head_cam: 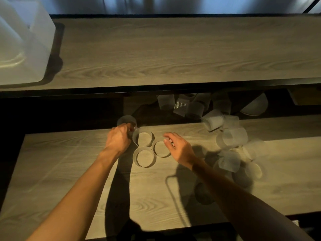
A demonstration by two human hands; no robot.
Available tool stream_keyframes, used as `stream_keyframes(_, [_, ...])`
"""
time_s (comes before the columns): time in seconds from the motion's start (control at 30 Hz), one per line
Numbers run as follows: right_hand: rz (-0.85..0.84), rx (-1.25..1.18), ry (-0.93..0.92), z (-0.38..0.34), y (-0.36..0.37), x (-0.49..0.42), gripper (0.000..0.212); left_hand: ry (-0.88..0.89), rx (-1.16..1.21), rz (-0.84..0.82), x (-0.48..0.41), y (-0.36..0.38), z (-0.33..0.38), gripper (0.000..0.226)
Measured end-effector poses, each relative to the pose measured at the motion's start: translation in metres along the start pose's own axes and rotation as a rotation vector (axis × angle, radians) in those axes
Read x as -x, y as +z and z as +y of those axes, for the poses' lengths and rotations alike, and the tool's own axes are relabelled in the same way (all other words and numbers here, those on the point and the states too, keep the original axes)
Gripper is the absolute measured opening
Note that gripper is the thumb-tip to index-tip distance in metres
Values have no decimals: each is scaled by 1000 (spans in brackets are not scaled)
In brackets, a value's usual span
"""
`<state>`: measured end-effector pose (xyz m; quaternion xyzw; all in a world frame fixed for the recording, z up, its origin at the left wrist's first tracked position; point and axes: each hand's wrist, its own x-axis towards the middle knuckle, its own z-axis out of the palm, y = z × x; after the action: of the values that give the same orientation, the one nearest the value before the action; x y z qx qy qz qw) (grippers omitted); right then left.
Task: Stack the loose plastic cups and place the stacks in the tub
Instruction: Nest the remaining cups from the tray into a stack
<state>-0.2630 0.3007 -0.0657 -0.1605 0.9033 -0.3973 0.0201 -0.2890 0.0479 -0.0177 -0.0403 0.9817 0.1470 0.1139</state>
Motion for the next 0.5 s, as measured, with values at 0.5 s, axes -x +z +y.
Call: stream_keyframes(0.5, [-163,209,232,15,-80,26,17,338,306,-8,56,27,96,18])
